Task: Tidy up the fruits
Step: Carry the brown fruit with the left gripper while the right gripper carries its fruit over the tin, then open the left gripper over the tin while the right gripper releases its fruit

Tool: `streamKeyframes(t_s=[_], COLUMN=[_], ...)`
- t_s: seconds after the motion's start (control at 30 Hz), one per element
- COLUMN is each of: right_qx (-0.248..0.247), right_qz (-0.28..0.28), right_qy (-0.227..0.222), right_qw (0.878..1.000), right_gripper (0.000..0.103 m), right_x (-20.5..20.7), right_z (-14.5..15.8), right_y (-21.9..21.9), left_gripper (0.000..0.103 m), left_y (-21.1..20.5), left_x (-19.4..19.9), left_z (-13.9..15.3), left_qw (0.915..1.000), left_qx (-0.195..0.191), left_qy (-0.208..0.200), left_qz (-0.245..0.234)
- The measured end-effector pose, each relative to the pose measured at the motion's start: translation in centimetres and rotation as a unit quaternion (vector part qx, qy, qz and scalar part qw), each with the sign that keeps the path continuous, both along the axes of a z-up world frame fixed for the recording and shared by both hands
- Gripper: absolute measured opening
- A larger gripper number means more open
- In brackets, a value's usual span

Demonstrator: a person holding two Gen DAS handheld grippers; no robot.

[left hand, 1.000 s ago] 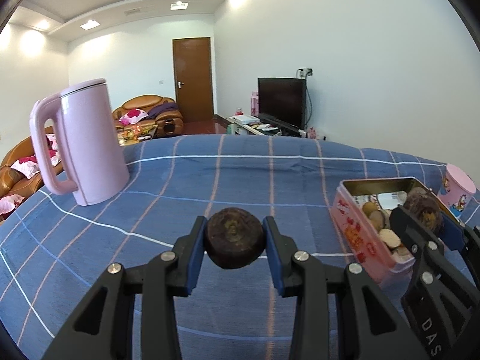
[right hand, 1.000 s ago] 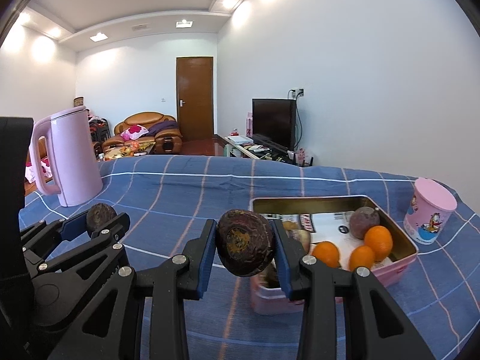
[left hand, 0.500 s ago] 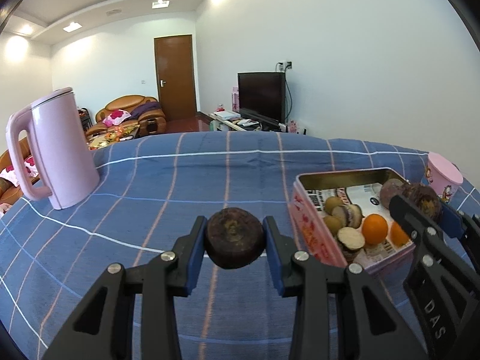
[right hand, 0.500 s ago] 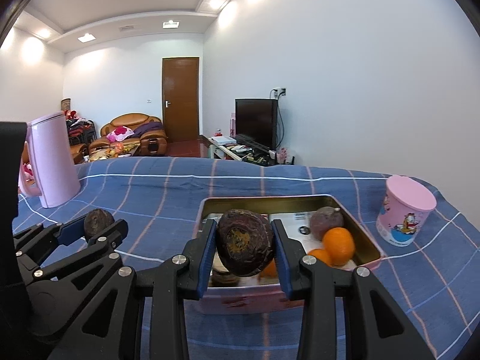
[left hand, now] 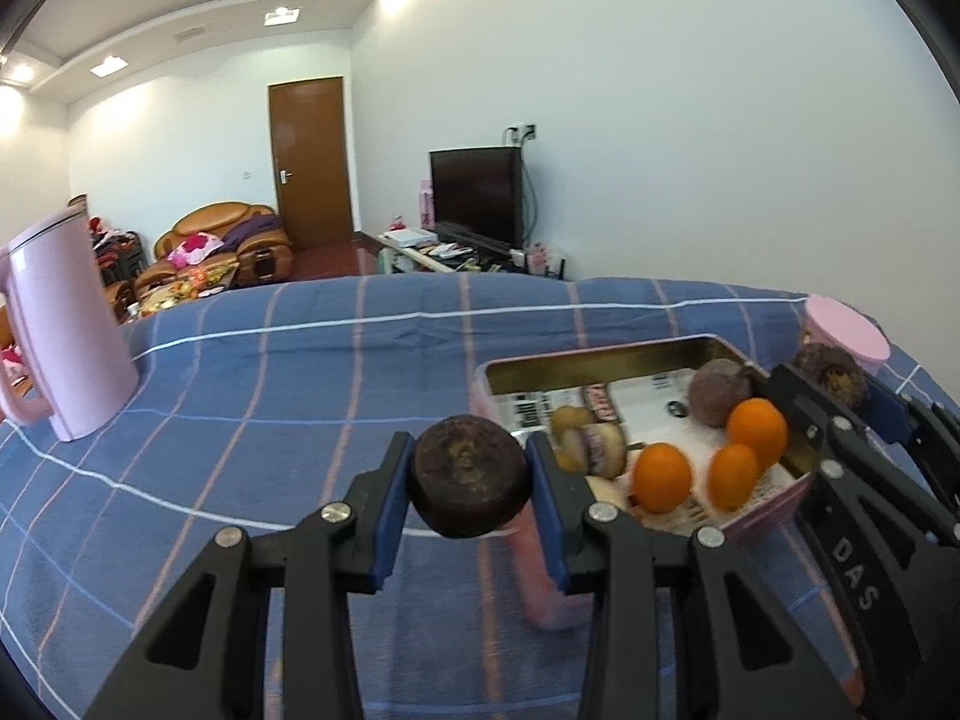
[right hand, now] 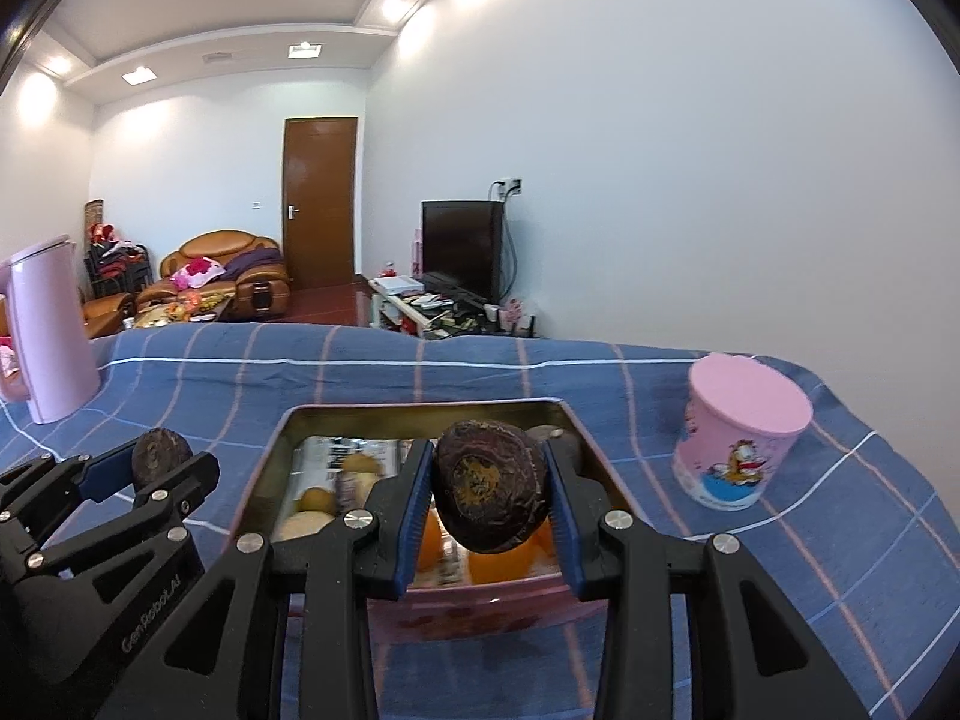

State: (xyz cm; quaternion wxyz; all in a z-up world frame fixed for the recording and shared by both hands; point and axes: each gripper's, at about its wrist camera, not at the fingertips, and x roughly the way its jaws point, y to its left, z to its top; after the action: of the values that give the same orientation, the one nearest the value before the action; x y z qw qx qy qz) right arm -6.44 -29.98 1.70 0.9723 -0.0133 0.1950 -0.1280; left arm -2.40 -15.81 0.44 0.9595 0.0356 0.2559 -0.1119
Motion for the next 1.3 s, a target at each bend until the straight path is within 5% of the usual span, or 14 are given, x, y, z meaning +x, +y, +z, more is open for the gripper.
streamKeyframes(t_s=[0.8, 1.07, 1.3], right_qx=[0.008, 0.046, 0.089], right_qz=[-0.061, -0.021, 0.023], right_qy=[0.01, 0.034, 0.062], right_qw=[0.998, 0.998, 0.994], right_gripper=[0.039, 0.039, 0.039], right_x=[4.2, 6.5, 8.0], right_z=[0.0, -0.4, -1.2], right_y=[-5.2, -5.7, -6.3], left_gripper=[0.039, 0.039, 0.039], left_y=[-6.1, -5.9, -5.9], left_x=[4.7, 7.2, 7.6], left_z=[-0.4, -1.5, -1.6], left_qw=[0.9971, 0.9926, 0.9923], left_qx=[-0.027, -0.041, -0.041], left_qy=[0.049, 0.105, 0.11], left_qz=[-0.051, -0.045, -0.04])
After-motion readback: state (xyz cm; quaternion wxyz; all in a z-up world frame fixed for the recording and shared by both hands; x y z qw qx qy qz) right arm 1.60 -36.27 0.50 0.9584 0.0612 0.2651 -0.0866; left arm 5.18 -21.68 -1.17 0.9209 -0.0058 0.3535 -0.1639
